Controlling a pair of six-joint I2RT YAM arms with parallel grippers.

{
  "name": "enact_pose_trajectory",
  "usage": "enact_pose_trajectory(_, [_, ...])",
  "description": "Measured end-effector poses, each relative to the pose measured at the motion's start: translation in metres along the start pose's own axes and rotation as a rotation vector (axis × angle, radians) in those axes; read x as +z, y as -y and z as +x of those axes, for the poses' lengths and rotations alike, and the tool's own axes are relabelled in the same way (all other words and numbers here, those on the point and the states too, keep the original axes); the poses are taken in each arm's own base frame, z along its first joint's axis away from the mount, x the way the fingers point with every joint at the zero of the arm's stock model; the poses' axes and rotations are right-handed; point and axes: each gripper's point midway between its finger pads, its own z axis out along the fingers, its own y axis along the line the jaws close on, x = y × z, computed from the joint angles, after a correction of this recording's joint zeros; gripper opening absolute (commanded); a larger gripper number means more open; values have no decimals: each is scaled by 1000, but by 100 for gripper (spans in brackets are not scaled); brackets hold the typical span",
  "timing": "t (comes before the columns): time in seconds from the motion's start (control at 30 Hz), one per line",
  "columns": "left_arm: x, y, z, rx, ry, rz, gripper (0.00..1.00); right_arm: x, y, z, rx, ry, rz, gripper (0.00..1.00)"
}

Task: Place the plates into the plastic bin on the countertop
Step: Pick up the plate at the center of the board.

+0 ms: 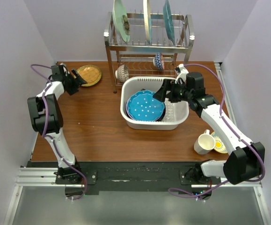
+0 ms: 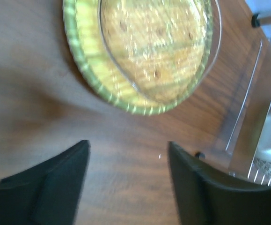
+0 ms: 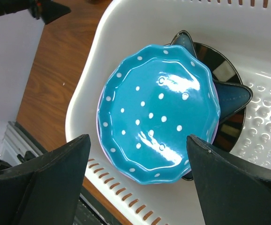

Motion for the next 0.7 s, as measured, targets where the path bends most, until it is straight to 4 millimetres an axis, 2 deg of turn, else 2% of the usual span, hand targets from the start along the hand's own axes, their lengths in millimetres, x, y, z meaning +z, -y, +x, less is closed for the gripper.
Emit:
enact_pose_trajectory(0.07, [10,1,-5,-21,4,8,60,-2,-2,0,-1,4,-5,87])
enact_pose_trajectory(0.17, [21,1,-8,-59,11,19,51,-7,-5,-1,-6,15,-13,87])
enact_pose_trajectory(0.37, [31,-2,-7,-109,16,24,50,-9,-8,-5,-13,28,-24,87])
enact_pose_trajectory(0.4, [32,-3,-7,-112,21,23,47,-9,-9,-5,-13,28,-27,87])
enact_pose_trajectory(0.7, [48,-19,10,-197,25,43,43,-10,-15,-3,-13,20,-59,87])
